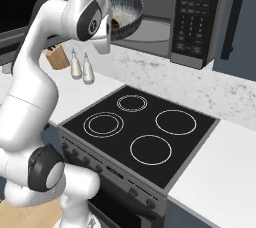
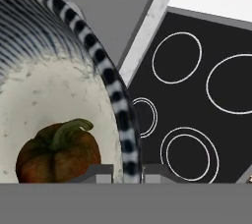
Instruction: Pick the bell pepper from the sink and place it in the bowl. Then pick the bowl and place it in the microwave. Then close the microwave door and press the start button.
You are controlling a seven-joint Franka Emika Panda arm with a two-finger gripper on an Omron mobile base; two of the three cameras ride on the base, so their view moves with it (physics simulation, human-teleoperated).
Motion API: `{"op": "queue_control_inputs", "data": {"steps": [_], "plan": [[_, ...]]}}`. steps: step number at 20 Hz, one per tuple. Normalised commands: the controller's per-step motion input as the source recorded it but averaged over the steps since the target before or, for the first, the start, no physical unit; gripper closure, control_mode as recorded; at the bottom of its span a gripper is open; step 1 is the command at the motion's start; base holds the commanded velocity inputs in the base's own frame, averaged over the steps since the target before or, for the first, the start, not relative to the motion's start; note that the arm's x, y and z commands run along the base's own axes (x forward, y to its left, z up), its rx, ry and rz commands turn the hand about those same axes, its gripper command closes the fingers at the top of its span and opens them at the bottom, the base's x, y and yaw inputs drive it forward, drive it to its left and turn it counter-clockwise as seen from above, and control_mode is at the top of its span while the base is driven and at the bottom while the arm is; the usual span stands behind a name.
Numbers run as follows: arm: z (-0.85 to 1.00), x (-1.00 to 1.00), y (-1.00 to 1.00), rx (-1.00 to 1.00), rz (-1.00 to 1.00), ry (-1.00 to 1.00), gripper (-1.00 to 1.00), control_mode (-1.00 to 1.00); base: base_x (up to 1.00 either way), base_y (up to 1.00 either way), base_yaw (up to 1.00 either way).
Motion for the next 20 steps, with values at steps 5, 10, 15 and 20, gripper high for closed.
{"op": "queue_control_inputs", "data": {"steps": [5,10,15,20], "plan": [[-0.07,0.44,-0.02,0.00,0.00,0.00,1.00,-1.00,0.00,0.00,0.00],[-0.08,0.36,-0.08,0.00,0.00,0.00,1.00,-1.00,0.00,0.00,0.00],[-0.19,0.39,-0.12,0.00,0.00,0.00,1.00,-1.00,0.00,0.00,0.00],[-0.05,0.37,-0.20,0.00,0.00,0.00,1.00,-1.00,0.00,0.00,0.00]]}}
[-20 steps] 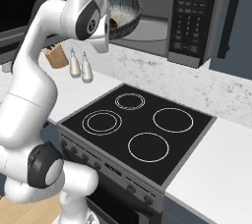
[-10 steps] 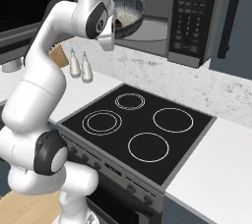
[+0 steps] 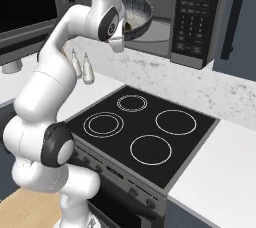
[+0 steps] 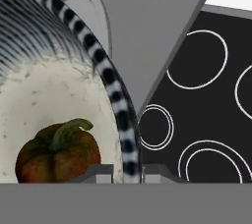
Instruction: Pick the bell pepper from the sink and place it in the bowl. Then pick the bowl and place it in the microwave. Then close the microwave door and press the start button.
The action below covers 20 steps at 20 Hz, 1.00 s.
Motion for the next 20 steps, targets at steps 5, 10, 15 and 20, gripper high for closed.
{"op": "queue_control_inputs", "data": {"steps": [5,10,15,20], "plan": [[0.00,0.47,-0.09,0.00,0.00,0.00,1.00,-1.00,0.00,0.00,0.00],[-0.01,0.46,-0.04,0.00,0.00,0.00,1.00,-1.00,0.00,0.00,0.00],[-0.02,0.36,-0.09,0.00,0.00,0.00,1.00,-1.00,0.00,0.00,0.00],[-0.21,0.32,0.00,0.00,0.00,0.00,1.00,-1.00,0.00,0.00,0.00]]}}
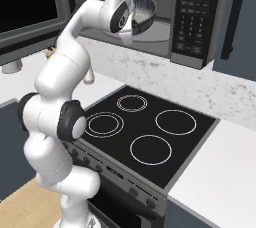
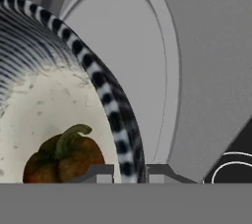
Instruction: Pick the bell pepper from the sink and place it in the bowl. Then pick the bowl and place it in the microwave. Then close the microwave door and press the start button.
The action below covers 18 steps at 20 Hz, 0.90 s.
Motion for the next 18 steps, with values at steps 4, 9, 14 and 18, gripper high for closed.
{"op": "queue_control_inputs", "data": {"steps": [4,9,14,18], "plan": [[-0.33,0.29,0.00,0.00,0.00,0.00,1.00,-1.00,0.00,0.00,0.00],[-0.04,0.10,0.00,0.00,0.00,0.00,-1.00,-1.00,0.00,0.00,0.00],[0.00,0.00,0.00,0.00,0.00,-0.14,-1.00,-1.00,0.00,0.00,0.00],[0.00,-0.01,0.00,0.00,0.00,-0.19,-1.00,-1.00,0.00,0.00,0.00]]}}
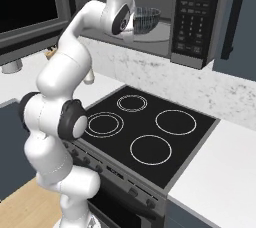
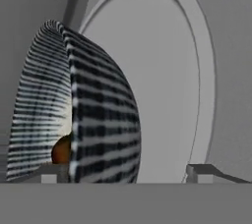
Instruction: Pick the bell pepper from the sink and place it in the bowl. Then pick the bowl and place it in the microwave. Then close the microwave door and press the start button.
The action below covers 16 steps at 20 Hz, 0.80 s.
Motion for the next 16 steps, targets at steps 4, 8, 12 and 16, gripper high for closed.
{"op": "queue_control_inputs", "data": {"steps": [4,8,12,16], "plan": [[0.00,-0.27,0.03,0.01,0.00,-0.26,-1.00,-1.00,0.00,0.00,0.00],[0.06,-0.55,0.09,0.03,0.00,-0.25,-1.00,-1.00,0.00,0.00,0.00],[0.22,-0.94,0.15,0.09,0.02,-0.14,-1.00,-1.00,0.00,0.00,0.00],[0.16,-1.00,0.14,0.07,0.03,-0.17,-1.00,-1.00,0.00,0.00,0.00]]}}
